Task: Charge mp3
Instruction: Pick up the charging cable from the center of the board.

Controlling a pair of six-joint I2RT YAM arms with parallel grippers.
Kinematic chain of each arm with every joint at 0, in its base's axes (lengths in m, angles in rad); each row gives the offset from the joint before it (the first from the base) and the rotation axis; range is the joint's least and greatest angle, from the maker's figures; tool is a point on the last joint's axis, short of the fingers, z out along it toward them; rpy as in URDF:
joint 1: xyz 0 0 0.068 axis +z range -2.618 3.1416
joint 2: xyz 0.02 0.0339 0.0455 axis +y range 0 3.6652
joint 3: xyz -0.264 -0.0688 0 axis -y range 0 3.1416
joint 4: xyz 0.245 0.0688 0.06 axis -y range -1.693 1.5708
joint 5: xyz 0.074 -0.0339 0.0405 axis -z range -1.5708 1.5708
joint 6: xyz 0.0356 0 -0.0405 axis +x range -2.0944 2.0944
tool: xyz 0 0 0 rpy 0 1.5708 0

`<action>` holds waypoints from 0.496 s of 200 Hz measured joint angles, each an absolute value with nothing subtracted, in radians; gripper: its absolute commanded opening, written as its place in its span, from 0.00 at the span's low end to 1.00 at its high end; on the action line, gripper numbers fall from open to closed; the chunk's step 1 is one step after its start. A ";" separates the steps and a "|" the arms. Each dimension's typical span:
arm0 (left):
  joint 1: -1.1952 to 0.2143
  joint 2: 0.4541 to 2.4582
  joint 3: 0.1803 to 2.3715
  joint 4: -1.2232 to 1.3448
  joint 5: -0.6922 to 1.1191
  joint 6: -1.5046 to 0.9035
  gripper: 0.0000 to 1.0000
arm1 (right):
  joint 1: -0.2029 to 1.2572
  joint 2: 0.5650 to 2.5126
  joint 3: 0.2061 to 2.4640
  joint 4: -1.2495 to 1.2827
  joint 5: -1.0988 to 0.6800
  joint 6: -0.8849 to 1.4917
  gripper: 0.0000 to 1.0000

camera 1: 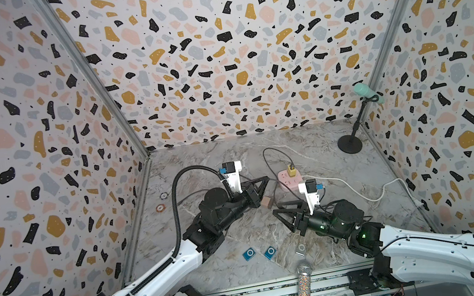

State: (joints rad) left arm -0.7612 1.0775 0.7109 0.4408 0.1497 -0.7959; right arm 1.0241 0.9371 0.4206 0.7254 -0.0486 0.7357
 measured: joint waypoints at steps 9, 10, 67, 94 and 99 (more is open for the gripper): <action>-0.773 1.075 0.709 0.464 0.132 -0.805 0.01 | 1.025 0.942 0.421 0.772 -0.037 0.739 0.55; -0.773 1.074 0.709 0.466 0.131 -0.805 0.01 | 1.025 0.943 0.421 0.780 -0.033 0.740 0.56; -0.800 1.052 0.701 0.556 0.106 -0.833 0.00 | 1.003 1.033 0.418 0.998 0.034 0.761 0.65; -0.802 1.051 0.675 0.573 0.106 -0.849 0.01 | 0.951 1.083 0.384 1.120 0.035 0.803 0.66; -0.802 1.052 0.672 0.575 0.106 -0.852 0.00 | 0.937 1.095 0.376 1.144 0.031 0.813 0.66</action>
State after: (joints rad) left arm -0.8024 1.0515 0.6724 0.5755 0.1062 -0.8516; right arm 0.9367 1.0946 0.3763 1.1439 0.0315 0.8131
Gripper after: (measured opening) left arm 0.096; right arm 0.658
